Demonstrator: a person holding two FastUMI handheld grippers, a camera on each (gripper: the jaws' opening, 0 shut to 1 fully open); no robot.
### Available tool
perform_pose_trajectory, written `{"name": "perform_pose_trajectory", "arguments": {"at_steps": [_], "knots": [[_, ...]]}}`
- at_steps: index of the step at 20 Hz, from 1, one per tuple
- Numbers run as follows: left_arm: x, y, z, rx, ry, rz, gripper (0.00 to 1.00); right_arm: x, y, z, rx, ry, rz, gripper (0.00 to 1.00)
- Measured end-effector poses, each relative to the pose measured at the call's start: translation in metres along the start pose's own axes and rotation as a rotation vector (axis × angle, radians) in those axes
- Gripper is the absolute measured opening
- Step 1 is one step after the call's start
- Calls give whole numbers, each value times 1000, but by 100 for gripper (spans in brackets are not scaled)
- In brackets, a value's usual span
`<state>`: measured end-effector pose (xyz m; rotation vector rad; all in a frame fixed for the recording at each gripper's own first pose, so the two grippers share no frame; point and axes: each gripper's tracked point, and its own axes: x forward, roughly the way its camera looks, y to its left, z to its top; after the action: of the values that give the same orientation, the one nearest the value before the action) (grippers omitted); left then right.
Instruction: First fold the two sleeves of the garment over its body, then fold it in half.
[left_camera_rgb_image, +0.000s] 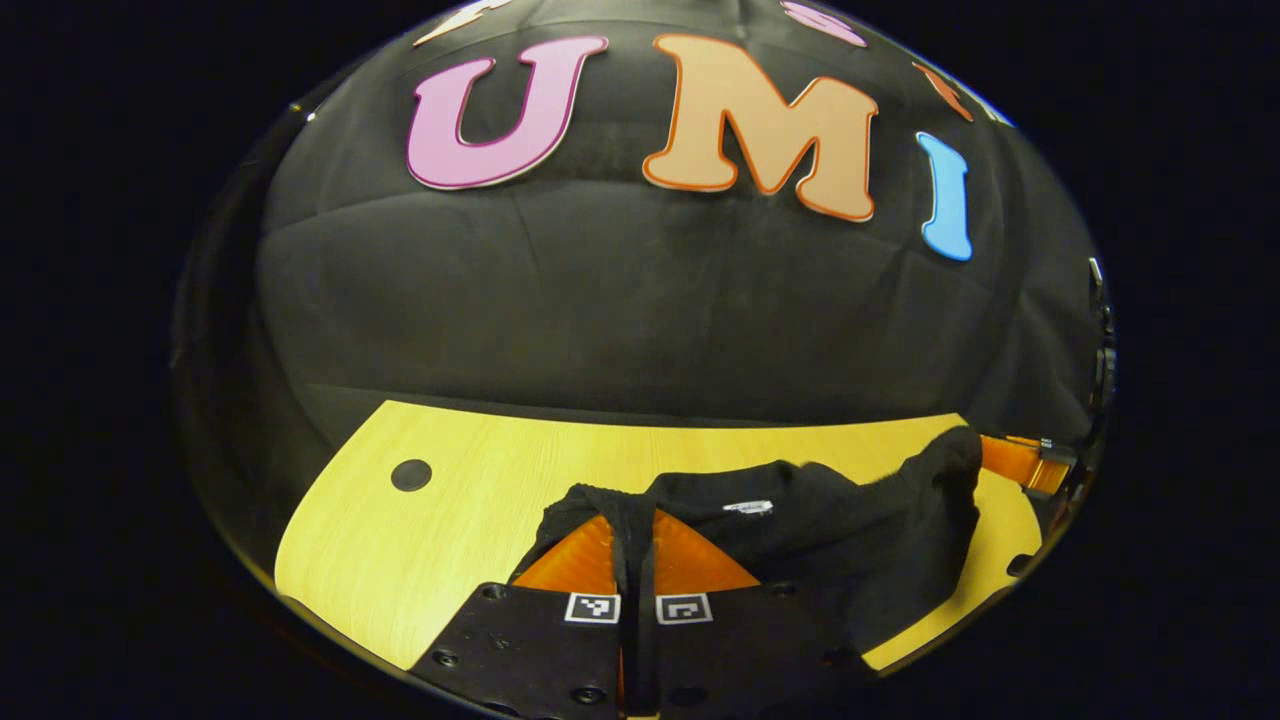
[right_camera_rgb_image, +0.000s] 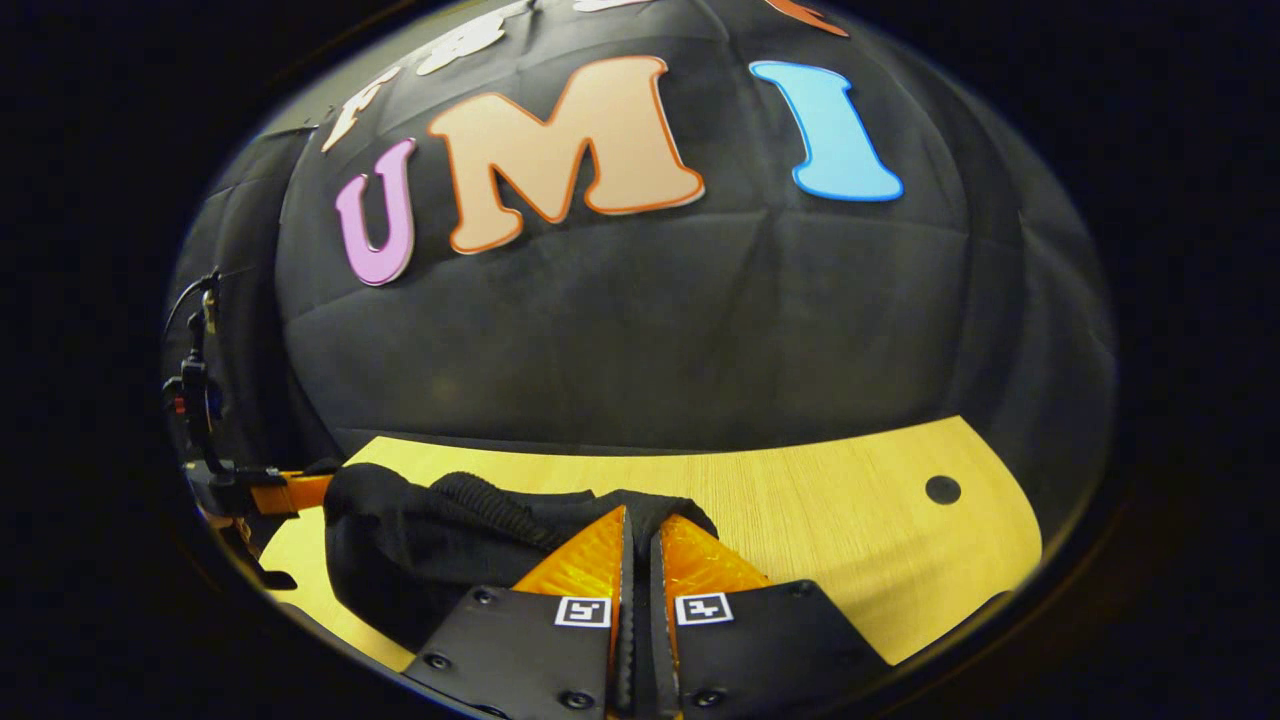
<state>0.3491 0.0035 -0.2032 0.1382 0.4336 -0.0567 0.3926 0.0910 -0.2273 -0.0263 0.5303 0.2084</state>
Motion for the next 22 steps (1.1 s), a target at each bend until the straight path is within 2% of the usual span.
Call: {"name": "perform_pose_trajectory", "arguments": {"at_steps": [1, 3, 4, 5, 7, 8, 11, 17, 22], "knots": [[6, 2, -7, -13, 11, 4, 0, 16, -13, -8, 23, 10, -6, 9], [16, 12, -12, -26, 12, 29, 0, 20, -19, -15, 47, 23, -20, 9], [17, 19, -8, -15, -2, 52, 5, 22, -22, -16, 37, 12, -38, 10], [16, 26, -5, -4, -14, 75, 36, 25, -24, -16, 28, 8, -49, 17], [14, 33, -2, -3, -31, 91, 99, 20, -17, -3, 42, 23, -37, 72], [14, 33, -2, -12, -38, 91, 90, 20, -18, -14, 39, 30, -39, 100], [12, 36, 2, -24, -54, 88, 94, 16, -19, -10, 5, 15, -53, 99], [-3, 37, 14, 5, -60, 108, 94, 3, -13, -4, -6, 9, -40, 96], [-56, 34, 56, -3, -149, 103, 94, -52, -6, 41, -1, -88, -26, 99]]}}
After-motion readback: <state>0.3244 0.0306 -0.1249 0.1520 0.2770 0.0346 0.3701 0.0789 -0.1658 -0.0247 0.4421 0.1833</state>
